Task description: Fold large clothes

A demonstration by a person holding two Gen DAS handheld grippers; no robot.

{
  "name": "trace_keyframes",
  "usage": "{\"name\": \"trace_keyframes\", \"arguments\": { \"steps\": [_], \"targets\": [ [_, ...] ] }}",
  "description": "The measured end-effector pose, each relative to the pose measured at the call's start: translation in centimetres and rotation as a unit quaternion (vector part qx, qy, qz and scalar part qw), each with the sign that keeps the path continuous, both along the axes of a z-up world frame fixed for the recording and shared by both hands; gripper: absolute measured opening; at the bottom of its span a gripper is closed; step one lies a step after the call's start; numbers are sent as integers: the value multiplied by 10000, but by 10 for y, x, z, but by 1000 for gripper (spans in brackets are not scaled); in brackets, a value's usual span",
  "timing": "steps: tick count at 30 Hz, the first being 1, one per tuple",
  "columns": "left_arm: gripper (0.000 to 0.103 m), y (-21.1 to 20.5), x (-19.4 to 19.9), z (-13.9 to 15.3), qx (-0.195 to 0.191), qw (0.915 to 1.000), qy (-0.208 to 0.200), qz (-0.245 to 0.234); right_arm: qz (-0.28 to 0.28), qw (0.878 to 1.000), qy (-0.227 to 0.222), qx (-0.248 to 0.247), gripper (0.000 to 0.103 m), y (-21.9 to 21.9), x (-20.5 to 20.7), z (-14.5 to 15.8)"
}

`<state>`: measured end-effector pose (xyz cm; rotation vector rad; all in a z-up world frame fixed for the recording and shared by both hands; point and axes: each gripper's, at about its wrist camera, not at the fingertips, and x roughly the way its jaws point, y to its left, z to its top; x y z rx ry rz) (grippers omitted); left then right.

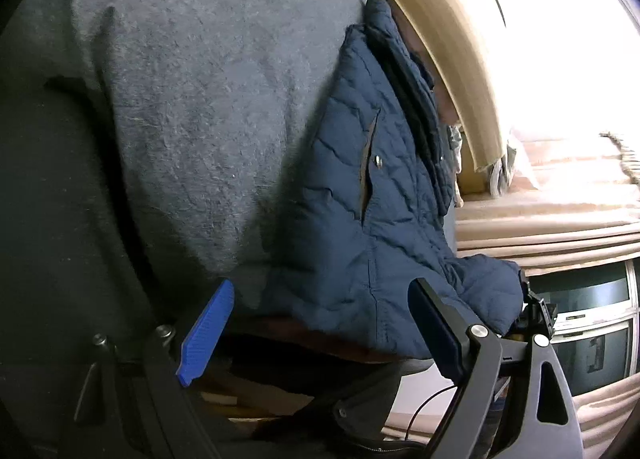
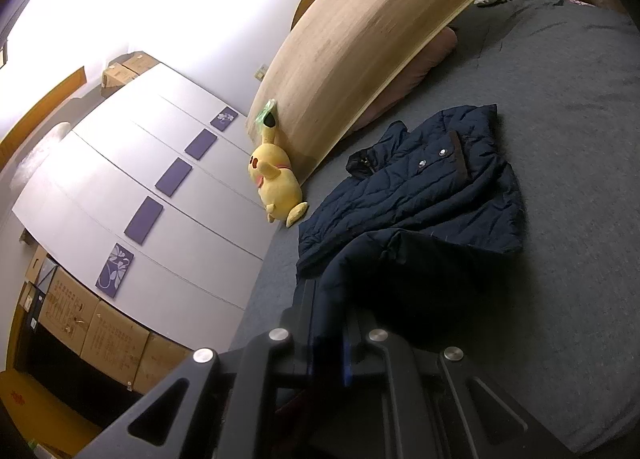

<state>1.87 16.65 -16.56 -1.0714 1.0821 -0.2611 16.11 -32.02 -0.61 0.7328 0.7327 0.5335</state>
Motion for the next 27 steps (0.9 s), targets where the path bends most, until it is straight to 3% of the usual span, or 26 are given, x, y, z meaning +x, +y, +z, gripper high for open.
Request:
{"name": "trace_keyframes", "arguments": {
  "steps": [3,5,7,11,19,27],
  "targets": [
    [89,-13,11,-4,-32,9996,20,-277,1,10000,12,12,10,0,0,-1],
    [86,-16,14,-1,64,9998,-66,-200,-10,10000,21,24,10,-1,-1,-2],
    [18,-19,18,6,242,9990,-273,-251,-28,10000,19,5,10,-2,-3,-2],
    [12,-24,17,40,684,9938,-824,-306,-99,9999,78,1,10,-8,-6,-9],
    [11,-28,31,87,671,9881,-1383,-80,-404,9987,247,161,10,-35,-20,-31],
    [11,-26,59,128,793,9782,-1920,63,-583,9979,171,224,10,-47,-19,-28]
  ]
}}
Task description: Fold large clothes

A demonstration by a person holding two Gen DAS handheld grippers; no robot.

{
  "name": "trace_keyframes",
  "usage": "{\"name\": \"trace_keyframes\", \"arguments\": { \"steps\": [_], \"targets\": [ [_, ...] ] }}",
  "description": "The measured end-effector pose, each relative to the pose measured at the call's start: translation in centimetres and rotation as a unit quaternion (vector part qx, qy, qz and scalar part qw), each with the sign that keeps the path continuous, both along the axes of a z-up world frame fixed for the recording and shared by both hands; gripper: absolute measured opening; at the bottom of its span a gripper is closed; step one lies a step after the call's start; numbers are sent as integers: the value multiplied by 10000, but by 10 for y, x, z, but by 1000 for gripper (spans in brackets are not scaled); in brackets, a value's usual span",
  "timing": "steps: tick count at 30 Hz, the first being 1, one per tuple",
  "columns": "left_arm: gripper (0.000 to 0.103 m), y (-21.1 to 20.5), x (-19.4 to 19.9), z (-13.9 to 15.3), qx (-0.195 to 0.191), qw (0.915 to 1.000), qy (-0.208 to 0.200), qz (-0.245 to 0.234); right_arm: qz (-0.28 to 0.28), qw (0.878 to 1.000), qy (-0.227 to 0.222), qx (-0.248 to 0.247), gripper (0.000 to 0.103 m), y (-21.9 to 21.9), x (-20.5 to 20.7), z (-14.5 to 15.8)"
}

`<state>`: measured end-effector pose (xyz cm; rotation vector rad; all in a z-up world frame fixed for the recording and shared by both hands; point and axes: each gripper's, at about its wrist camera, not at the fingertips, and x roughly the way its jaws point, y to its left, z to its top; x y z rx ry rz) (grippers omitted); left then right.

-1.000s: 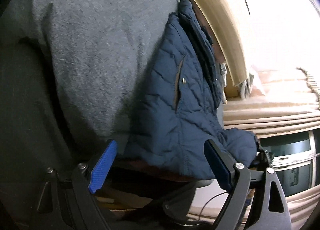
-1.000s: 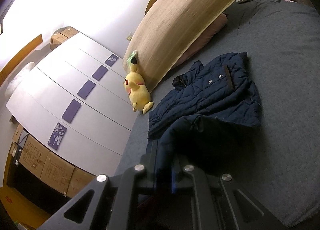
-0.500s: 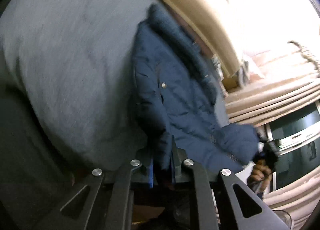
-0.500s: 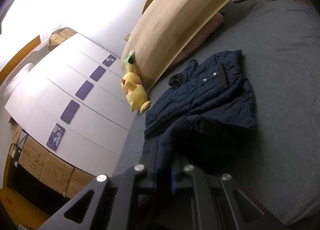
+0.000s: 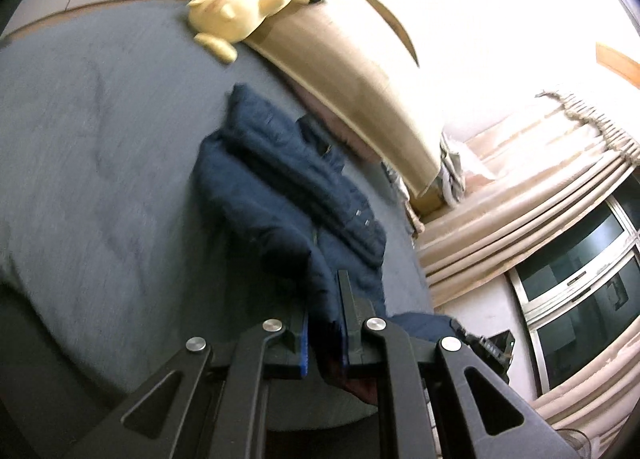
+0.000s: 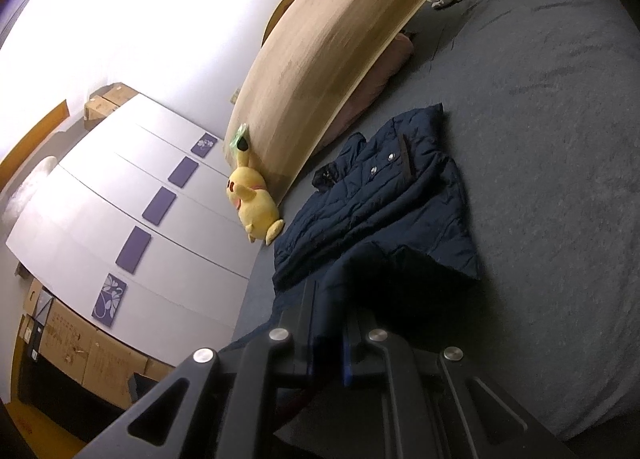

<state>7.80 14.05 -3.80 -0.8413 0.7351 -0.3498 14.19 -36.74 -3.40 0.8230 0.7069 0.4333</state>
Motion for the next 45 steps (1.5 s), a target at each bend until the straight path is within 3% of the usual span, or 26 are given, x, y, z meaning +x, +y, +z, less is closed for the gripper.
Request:
{"name": "trace_keyframes", "arguments": {
  "steps": [13,27,45],
  "targets": [
    [11,-8,50,31,404,9980,-311,364,-161,9996,-111,-191,9,2,28,18],
    [11,-23,75,54,1216,9882,-300,882,-502,9954,-164,-797,9,18,73,41],
    [11,-29,105,62,1629,9799,-183,1139,-509,9895,-217,-1337,9,34,105,61]
  ]
}}
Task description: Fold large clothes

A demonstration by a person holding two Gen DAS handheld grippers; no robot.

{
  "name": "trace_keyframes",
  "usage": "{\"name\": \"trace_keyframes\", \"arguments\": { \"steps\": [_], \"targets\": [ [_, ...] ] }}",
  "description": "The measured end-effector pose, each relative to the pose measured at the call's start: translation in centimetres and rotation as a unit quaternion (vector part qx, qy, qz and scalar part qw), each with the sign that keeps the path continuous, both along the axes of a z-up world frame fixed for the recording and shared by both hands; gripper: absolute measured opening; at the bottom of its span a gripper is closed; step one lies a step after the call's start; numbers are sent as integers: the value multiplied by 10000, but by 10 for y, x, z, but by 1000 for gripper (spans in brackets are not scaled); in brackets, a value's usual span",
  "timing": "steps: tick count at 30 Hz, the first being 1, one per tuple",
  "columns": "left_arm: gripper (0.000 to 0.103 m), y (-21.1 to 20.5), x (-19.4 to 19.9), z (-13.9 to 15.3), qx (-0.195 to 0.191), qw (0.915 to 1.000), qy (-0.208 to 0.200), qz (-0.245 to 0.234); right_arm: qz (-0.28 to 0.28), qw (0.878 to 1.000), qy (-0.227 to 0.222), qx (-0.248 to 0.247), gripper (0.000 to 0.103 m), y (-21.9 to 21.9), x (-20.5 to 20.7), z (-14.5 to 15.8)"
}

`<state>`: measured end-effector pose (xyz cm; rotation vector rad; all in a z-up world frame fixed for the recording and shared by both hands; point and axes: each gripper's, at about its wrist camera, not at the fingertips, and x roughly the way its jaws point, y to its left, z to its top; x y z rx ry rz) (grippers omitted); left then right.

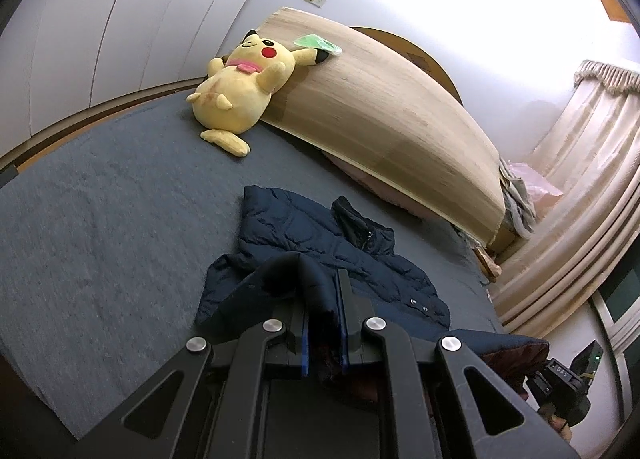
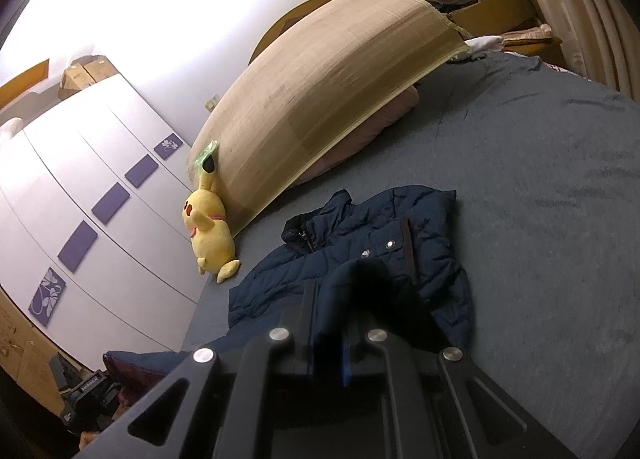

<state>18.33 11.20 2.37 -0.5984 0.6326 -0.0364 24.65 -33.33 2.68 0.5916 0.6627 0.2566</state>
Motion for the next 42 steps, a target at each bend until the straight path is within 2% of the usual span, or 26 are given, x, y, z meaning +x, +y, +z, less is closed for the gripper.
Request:
{"name": "trace_keyframes", "arguments": {
  "steps": [14,21,42],
  "targets": [
    [11,-7,19,2,373,9993,34,51,-52,9995,19,-304,9,5,19,4],
    [11,-12,25,-2,515,9986,42,67,-85,9990,92,-421,9,5,19,-6],
    [11,-8,63,-9,630,9977,182,160,-77,9980,90,-618,9,15,62,2]
  ]
}}
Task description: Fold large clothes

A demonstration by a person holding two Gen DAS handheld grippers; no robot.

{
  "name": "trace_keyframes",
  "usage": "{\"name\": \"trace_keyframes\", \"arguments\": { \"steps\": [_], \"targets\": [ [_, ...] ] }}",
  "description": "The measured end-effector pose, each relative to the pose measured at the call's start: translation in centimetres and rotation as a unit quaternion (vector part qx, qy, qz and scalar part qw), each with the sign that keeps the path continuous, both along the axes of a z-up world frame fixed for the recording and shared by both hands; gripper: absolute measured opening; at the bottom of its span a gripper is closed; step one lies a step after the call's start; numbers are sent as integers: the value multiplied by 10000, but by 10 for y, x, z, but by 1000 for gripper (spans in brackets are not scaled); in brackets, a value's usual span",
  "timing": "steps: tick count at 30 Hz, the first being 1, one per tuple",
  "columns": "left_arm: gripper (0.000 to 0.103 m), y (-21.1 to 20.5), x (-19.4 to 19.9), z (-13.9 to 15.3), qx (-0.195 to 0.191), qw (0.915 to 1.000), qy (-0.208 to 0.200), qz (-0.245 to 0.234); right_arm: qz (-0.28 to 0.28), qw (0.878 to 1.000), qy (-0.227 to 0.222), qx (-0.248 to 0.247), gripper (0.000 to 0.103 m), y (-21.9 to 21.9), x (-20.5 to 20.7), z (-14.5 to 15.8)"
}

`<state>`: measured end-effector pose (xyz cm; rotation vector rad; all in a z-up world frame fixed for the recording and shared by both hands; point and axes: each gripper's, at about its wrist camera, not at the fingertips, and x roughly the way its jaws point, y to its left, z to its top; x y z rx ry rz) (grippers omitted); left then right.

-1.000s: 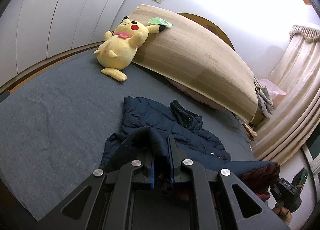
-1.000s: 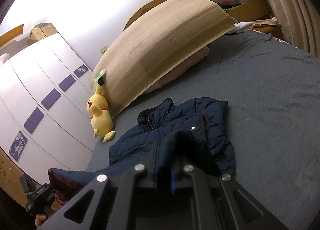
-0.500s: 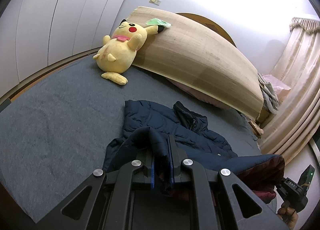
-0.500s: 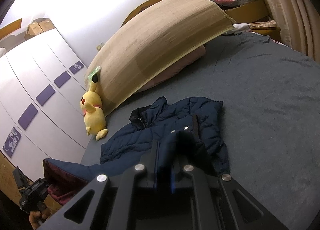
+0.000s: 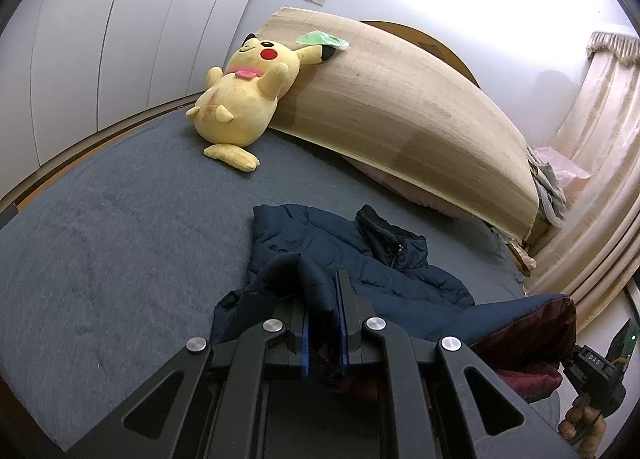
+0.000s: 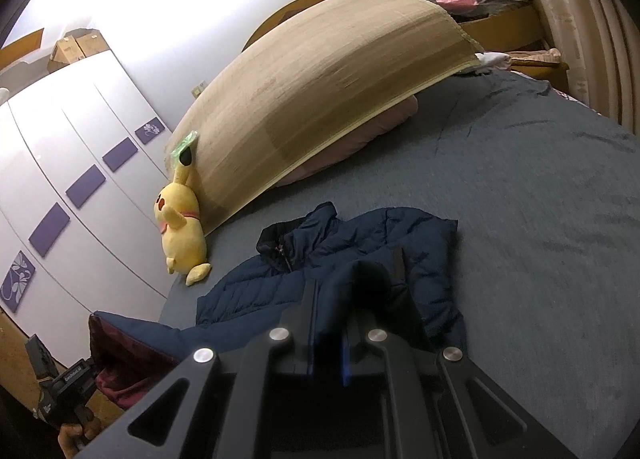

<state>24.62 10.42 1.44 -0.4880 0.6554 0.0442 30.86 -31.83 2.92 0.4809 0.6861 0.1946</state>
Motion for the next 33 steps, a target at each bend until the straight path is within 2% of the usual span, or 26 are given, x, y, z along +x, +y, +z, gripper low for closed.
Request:
{"name": "trace_keyframes", "arguments": {
  "steps": [33],
  "targets": [
    [11,8,82,-19,209,9989,406,-57,-57,9996,261,-136,9,7,85,-13]
  ]
}}
